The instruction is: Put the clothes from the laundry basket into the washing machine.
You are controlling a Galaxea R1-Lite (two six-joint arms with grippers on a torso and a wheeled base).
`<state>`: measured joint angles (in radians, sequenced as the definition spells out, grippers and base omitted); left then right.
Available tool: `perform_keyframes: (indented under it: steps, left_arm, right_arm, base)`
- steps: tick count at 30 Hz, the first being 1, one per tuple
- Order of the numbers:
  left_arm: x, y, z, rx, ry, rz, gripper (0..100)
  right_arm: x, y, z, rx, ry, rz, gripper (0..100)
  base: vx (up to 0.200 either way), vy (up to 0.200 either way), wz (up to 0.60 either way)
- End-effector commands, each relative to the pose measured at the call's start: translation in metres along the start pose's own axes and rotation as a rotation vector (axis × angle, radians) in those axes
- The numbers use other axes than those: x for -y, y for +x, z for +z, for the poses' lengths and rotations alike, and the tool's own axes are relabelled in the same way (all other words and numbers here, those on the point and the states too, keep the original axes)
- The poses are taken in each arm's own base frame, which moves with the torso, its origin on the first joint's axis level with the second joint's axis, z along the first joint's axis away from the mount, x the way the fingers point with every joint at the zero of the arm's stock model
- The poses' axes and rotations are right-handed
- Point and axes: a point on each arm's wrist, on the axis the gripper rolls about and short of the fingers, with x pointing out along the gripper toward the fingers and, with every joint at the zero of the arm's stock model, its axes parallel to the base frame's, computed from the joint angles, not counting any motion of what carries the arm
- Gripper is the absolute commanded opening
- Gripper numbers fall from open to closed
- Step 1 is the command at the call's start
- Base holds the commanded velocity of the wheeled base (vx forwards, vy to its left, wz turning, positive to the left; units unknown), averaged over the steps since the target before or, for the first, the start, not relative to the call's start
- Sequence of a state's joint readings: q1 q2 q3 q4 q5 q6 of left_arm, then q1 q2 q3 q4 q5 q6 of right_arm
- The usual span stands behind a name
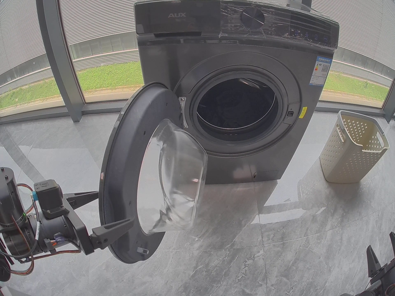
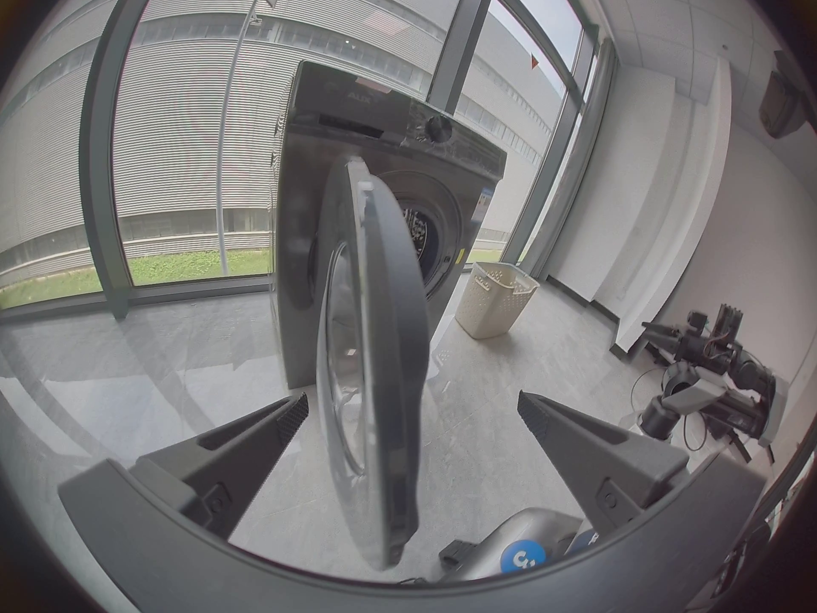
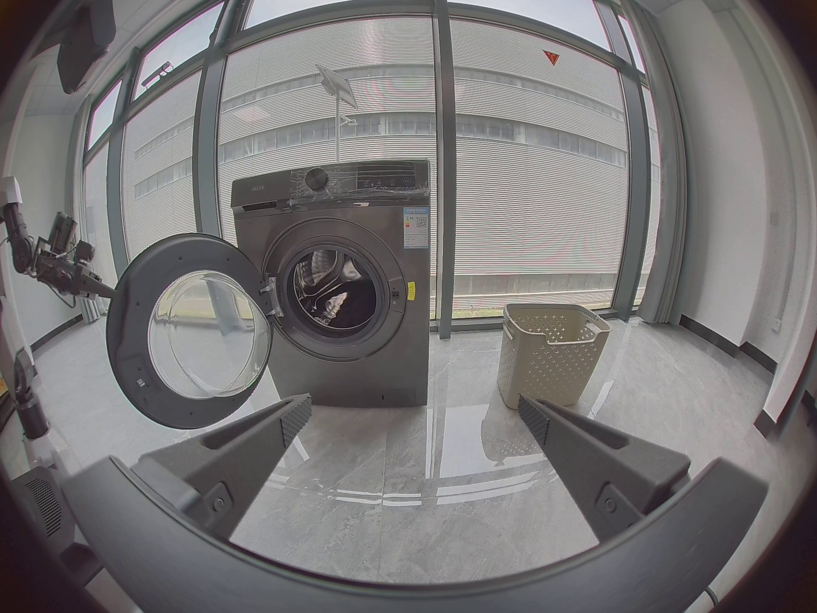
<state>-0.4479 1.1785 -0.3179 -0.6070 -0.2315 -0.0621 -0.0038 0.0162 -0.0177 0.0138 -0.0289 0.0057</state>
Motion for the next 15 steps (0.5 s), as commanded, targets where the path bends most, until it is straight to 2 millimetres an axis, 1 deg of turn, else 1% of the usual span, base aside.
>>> perform_keyframes:
  steps: [1, 6, 9, 11, 15]
  left_arm:
    - [0.008, 0.008, 0.005, 0.022, -0.034, -0.058, 100]
    - [0.009, 0.005, 0.006, 0.052, -0.06, -0.037, 100]
    - [0.01, -0.008, 0.012, 0.115, -0.06, -0.021, 100]
    - [0.009, -0.021, 0.018, 0.166, -0.064, 0.001, 100]
    - [0.0, -0.037, 0.018, 0.218, -0.068, 0.087, 100]
  right_arm:
    - [0.0, 0.0, -0.003, 0.006, -0.001, -0.001, 100]
    - [0.0, 0.0, -0.003, 0.006, 0.001, -0.001, 100]
    - [0.0, 0.0, -0.003, 0.006, 0.001, 0.001, 100]
    - [0.0, 0.0, -0.003, 0.006, 0.001, -0.001, 100]
    - [0.0, 0.0, -0.003, 0.006, 0.001, 0.001, 100]
  base:
    - [0.0, 0.0, 0.0]
    - [0.0, 0.0, 0.0]
    - [0.0, 0.0, 0.0]
    - [0.0, 0.0, 0.0]
    - [0.0, 0.0, 0.0]
